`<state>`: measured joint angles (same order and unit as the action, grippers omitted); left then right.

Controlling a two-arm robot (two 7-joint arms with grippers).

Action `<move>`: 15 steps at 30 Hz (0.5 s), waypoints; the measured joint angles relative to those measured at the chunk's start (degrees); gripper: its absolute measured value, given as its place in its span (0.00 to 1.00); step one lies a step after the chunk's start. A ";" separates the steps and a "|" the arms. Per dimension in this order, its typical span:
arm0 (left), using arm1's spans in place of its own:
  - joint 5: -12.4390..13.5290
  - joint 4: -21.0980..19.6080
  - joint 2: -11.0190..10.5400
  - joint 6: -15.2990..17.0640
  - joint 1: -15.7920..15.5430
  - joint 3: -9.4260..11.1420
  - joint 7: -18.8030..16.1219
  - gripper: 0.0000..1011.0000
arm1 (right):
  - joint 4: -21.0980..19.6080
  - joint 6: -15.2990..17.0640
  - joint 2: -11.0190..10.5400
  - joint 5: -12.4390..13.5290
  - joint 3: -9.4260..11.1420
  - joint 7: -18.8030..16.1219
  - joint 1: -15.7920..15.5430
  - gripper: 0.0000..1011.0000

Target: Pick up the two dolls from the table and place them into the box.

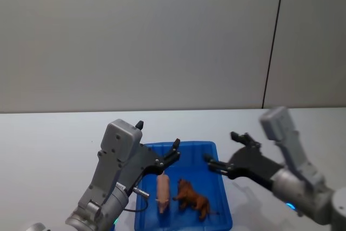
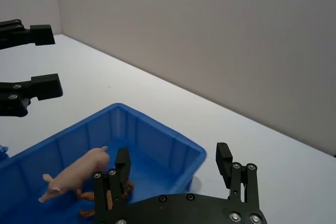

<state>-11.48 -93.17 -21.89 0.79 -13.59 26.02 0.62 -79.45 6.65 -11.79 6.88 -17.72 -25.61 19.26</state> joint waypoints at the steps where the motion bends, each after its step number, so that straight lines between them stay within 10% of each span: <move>1: 0.00 0.00 0.00 0.00 0.00 0.00 0.00 0.99 | -0.50 -0.36 -0.52 0.31 0.36 -0.02 -0.46 0.99; 15: 0.11 -0.02 -0.01 0.10 0.05 -0.01 -0.03 0.99 | -5.59 -4.74 -5.74 4.39 3.75 0.13 -5.43 0.99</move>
<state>-11.37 -93.19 -21.90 0.90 -13.54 26.01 0.59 -85.04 1.91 -17.53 11.27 -13.97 -25.47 13.83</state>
